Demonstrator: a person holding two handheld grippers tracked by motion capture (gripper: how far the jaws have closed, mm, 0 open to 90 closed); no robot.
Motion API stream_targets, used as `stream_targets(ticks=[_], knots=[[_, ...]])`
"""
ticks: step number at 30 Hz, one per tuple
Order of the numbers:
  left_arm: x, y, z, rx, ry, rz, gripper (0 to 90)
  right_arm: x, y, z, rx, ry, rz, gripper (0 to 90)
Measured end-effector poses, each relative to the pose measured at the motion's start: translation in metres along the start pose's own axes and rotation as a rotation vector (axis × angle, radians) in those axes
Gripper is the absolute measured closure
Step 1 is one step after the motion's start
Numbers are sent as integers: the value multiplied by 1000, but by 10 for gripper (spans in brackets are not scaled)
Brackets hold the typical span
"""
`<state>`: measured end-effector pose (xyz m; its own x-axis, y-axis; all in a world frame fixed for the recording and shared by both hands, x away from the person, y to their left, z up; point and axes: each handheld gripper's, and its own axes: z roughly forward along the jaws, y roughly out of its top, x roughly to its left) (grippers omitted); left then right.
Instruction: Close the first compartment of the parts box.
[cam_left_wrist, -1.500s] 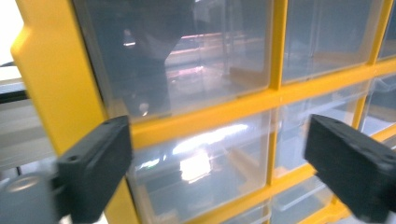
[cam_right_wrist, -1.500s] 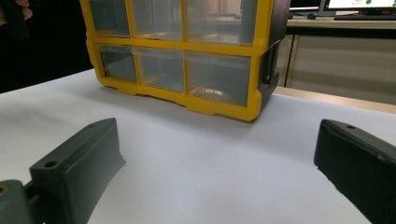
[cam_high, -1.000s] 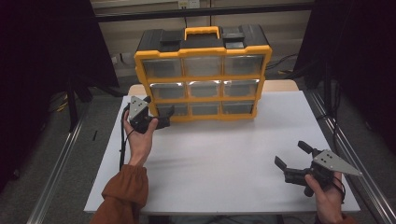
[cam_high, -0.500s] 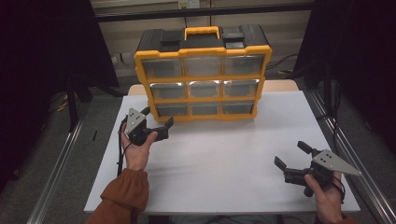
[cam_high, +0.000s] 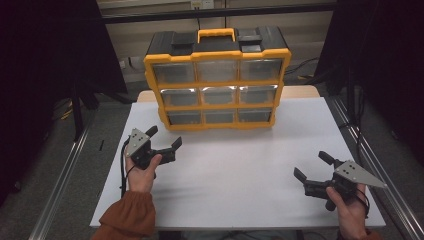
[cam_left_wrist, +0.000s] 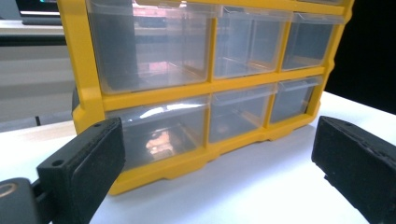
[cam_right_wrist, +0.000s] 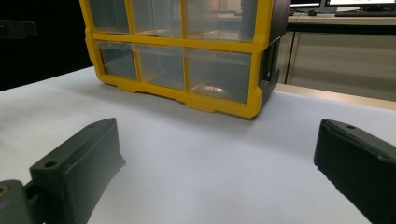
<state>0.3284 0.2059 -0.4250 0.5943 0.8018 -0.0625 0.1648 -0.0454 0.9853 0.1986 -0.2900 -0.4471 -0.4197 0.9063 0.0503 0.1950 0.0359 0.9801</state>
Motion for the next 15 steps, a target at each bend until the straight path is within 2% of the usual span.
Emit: stream_targets(ticks=[1,2,3,5,10,12,15], knots=[[0,0,-2,8,9,12,30,0,0,0,0,0,0,5],[0,0,-4,2,9,11,29,0,0,0,1,0,0,5],[-2,0,-5,-3,10,-6,30,0,0,0,1,0,0,5],[-2,0,-9,3,26,2,29,0,0,0,1,0,-3,5],[-2,-3,-19,16,17,24,29,0,0,0,0,-2,-3,5],[-3,-3,-23,12,15,11,29,0,0,0,-4,-1,-5,5],[-3,-4,-27,10,15,17,29,0,0,-1,1,-3,-3,5]])
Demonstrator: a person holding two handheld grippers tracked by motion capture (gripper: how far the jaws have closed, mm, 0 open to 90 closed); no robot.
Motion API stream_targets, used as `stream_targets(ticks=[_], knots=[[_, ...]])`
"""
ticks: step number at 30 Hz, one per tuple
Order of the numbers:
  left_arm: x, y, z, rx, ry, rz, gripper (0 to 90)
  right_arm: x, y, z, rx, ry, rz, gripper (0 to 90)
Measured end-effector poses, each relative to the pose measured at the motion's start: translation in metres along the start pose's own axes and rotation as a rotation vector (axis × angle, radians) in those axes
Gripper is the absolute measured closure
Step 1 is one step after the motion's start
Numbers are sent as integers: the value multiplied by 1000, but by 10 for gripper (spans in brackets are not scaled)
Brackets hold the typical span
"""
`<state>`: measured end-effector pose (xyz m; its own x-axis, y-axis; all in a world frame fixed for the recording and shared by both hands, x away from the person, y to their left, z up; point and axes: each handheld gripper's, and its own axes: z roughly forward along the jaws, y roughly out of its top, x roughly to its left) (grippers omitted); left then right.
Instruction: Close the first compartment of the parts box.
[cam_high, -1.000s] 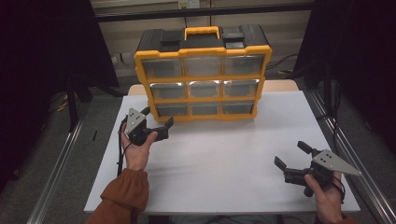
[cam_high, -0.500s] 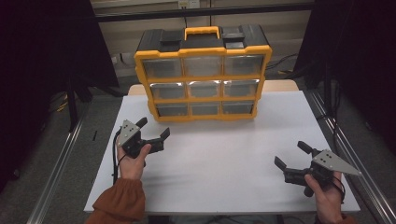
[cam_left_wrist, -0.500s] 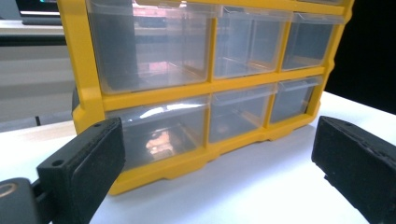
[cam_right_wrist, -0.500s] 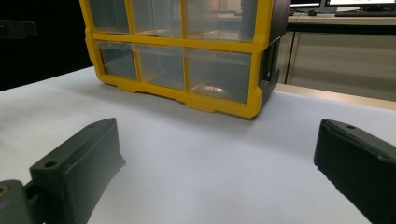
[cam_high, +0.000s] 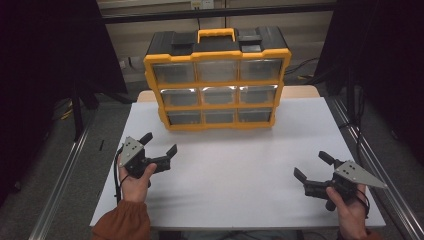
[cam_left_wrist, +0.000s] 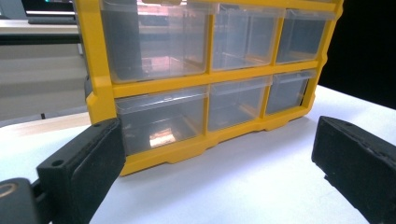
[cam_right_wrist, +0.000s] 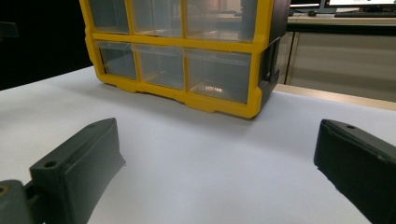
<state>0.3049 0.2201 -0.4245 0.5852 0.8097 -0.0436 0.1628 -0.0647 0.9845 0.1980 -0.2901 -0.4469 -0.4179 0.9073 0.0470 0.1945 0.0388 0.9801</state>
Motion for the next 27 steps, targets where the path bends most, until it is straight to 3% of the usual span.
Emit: stream_targets(ticks=[1,5,12,14,16,17,20,25,27], knots=[[-1,-2,-3,-4,8,-18,29,0,0,0,-1,1,0,5],[3,-5,-11,10,8,11,29,0,0,0,-2,-1,1,5],[13,-16,-30,14,46,-15,30,0,0,-1,-1,-12,2,5],[15,-17,-34,21,78,-6,30,0,0,-1,-1,-14,2,6],[16,-18,-36,18,80,-7,30,0,0,-1,-1,-15,3,6],[16,-21,-40,22,112,7,34,-1,-1,-2,-3,-13,2,6],[18,-23,-41,24,91,-8,33,-1,-1,-2,-4,-16,3,6],[18,-26,-50,42,117,10,33,-1,-1,-2,-4,-16,1,6],[19,-28,-56,38,124,-9,33,-2,-1,-2,1,-16,1,6]])
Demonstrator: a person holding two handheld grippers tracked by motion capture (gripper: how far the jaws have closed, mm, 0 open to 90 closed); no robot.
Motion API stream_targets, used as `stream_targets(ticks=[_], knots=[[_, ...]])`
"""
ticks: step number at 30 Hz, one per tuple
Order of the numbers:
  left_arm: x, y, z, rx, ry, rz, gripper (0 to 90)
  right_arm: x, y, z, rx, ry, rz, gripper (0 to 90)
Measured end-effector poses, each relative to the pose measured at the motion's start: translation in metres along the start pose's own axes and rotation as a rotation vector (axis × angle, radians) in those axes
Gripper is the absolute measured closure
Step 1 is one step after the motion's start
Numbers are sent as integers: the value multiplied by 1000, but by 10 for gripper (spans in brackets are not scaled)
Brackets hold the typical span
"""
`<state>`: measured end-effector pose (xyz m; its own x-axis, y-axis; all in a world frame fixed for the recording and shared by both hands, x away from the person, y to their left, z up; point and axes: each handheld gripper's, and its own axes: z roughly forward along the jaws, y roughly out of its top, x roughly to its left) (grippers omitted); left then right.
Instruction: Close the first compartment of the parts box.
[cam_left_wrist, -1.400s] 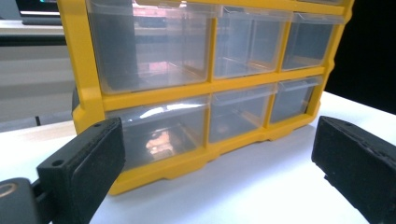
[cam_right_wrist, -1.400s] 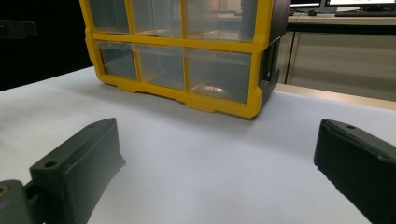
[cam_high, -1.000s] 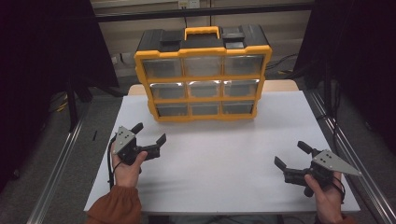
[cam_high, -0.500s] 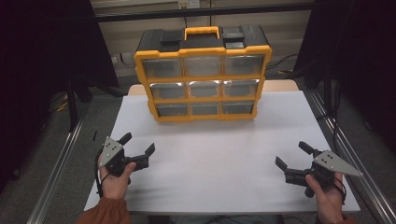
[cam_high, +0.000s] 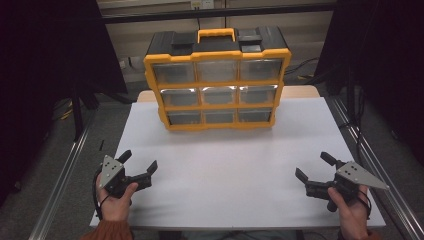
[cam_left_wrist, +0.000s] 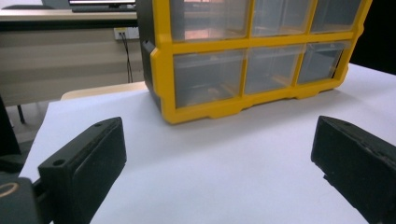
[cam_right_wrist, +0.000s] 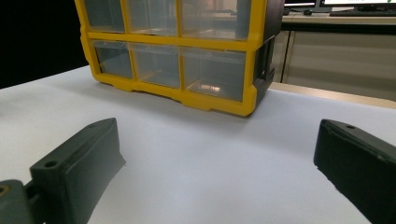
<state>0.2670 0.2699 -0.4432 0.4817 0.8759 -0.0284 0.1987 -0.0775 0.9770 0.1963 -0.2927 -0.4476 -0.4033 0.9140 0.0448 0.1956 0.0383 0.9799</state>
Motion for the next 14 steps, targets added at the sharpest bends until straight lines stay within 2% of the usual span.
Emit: stream_targets(ticks=[5,7,11,14], knots=[[0,4,1,-28,-3,-14,33,1,0,1,11,5,-9,6],[-1,5,2,-33,-1,-1,33,1,0,2,13,8,-17,6],[-2,5,3,-23,4,-2,33,1,0,2,10,8,-16,6],[-3,5,4,-18,-7,-4,34,1,0,2,12,6,-16,6]])
